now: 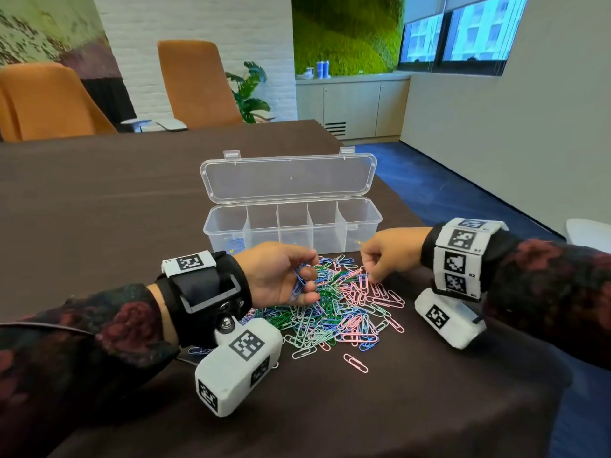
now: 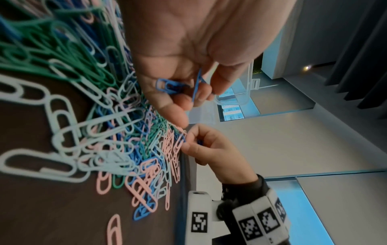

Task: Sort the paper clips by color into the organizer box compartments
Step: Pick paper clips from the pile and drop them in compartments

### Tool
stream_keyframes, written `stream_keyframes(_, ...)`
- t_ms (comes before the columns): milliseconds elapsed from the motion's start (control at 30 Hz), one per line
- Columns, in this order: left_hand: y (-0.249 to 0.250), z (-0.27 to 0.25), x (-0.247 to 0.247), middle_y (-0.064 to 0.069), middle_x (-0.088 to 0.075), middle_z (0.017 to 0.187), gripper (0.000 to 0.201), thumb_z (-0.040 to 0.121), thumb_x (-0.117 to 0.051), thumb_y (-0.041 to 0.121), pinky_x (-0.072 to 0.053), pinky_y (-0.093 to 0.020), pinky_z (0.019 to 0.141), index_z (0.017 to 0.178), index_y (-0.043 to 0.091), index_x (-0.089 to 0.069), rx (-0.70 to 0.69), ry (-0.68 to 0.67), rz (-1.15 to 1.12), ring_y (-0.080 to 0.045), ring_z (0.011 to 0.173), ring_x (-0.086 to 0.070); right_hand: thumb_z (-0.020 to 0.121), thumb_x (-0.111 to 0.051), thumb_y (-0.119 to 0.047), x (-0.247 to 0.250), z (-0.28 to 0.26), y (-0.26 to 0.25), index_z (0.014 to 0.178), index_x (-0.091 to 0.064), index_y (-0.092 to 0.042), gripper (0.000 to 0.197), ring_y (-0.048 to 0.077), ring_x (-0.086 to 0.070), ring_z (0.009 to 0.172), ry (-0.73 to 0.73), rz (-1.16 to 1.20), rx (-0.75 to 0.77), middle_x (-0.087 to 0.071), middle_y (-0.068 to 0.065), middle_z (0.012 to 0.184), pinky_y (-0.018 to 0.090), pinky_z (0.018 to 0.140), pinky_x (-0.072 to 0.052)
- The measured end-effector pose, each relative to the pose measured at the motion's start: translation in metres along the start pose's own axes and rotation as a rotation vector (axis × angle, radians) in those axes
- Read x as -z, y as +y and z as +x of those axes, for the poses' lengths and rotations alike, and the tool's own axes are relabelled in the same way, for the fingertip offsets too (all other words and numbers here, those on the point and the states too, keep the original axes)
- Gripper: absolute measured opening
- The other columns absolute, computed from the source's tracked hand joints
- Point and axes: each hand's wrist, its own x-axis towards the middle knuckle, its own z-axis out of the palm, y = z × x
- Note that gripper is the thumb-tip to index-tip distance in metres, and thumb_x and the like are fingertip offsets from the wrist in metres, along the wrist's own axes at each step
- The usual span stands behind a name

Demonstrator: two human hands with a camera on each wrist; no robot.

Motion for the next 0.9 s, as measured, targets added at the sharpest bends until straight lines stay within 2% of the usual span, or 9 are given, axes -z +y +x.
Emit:
stream_keyframes(67,0.001,-0.002,0.002,-0.001,-0.039,0.056,0.025,0.099,-0.040,0.019,-0.052,-0.024,0.046,0.078,0.010,-0.048,0.007,0.028,-0.009,-0.016,0.051,-0.047,0.082,-0.070,-0.014,0.004,-0.005,0.003,0.065,-0.052,-0.019,0.025,0.013,-0.047,0.059,0.018,0.121,0.018,-0.054,-0.001,0.065,0.021,0.056,-0.041)
stream_keyframes(167,0.001,-0.005,0.003,0.000,-0.039,0.057,0.022,0.098,-0.039,0.013,-0.039,-0.017,0.035,0.078,0.010,-0.047,0.010,0.022,-0.012,-0.011,0.043,-0.043,0.083,-0.066,-0.004,0.007,-0.013,0.007,0.065,-0.049,-0.014,0.027,0.010,-0.038,0.045,0.054,0.349,0.047,-0.045,0.004,0.058,0.015,0.042,-0.034)
stream_keyframes(233,0.001,-0.005,0.001,0.001,-0.040,0.056,0.020,0.097,-0.039,0.010,-0.030,-0.014,0.033,0.079,0.011,-0.047,-0.007,0.004,0.021,-0.009,0.041,-0.038,0.084,-0.064,0.000,0.007,-0.015,0.008,0.070,-0.052,-0.012,0.022,0.007,-0.036,0.042,0.051,0.490,0.052,-0.045,0.003,0.057,0.014,0.039,-0.030)
stream_keyframes(333,0.004,-0.005,-0.003,0.002,-0.044,0.056,0.018,0.096,-0.038,0.008,-0.022,-0.012,0.033,0.084,0.012,-0.050,-0.047,0.002,0.100,-0.006,0.040,-0.034,0.087,-0.057,0.005,0.006,-0.016,0.008,0.079,-0.059,-0.010,0.018,0.001,-0.034,0.038,-0.021,0.660,0.059,-0.050,-0.008,0.048,0.012,0.039,-0.027)
stream_keyframes(400,0.005,-0.005,-0.005,0.002,-0.044,0.057,0.021,0.095,-0.035,0.004,-0.020,-0.013,0.034,0.089,0.010,-0.054,-0.072,0.009,0.152,-0.006,0.040,-0.033,0.087,-0.059,0.003,0.006,-0.018,0.006,0.083,-0.063,-0.014,0.018,0.000,-0.036,0.039,-0.017,0.576,0.072,-0.053,-0.011,0.050,0.012,0.040,-0.030)
stream_keyframes(500,0.006,-0.004,-0.006,0.000,-0.044,0.060,0.030,0.094,-0.030,-0.001,-0.020,-0.014,0.035,0.094,0.009,-0.059,-0.088,0.024,0.218,-0.007,0.041,-0.031,0.086,-0.064,-0.003,0.007,-0.022,-0.003,0.084,-0.064,-0.017,0.015,-0.001,-0.042,0.041,0.082,0.425,0.122,-0.054,-0.006,0.062,0.012,0.042,-0.035)
stream_keyframes(667,0.006,-0.003,-0.007,0.001,-0.042,0.061,0.018,0.095,-0.040,0.013,-0.021,-0.015,0.034,0.086,0.011,-0.056,-0.063,0.075,0.325,-0.008,0.041,-0.031,0.084,-0.067,-0.010,0.009,-0.026,-0.020,0.077,-0.058,-0.024,0.018,-0.010,-0.048,0.053,0.296,0.144,0.249,-0.053,-0.013,0.066,0.010,0.055,-0.038)
stream_keyframes(767,0.006,-0.005,-0.007,0.003,-0.038,0.060,0.019,0.097,-0.042,0.019,-0.019,-0.014,0.036,0.088,0.012,-0.057,-0.049,0.104,0.366,-0.007,0.042,-0.029,0.084,-0.065,-0.008,0.009,-0.025,-0.026,0.079,-0.057,-0.022,0.017,-0.011,-0.049,0.055,0.339,0.118,0.267,-0.051,-0.013,0.066,0.010,0.056,-0.038)
stream_keyframes(900,0.008,-0.010,-0.006,0.004,-0.033,0.060,0.019,0.097,-0.047,0.025,-0.019,-0.014,0.037,0.090,0.014,-0.060,-0.099,0.106,0.367,-0.005,0.043,-0.027,0.084,-0.065,-0.007,0.011,-0.026,-0.035,0.082,-0.058,-0.020,0.015,-0.012,-0.050,0.060,0.368,0.117,0.327,-0.053,-0.014,0.069,0.009,0.058,-0.038)
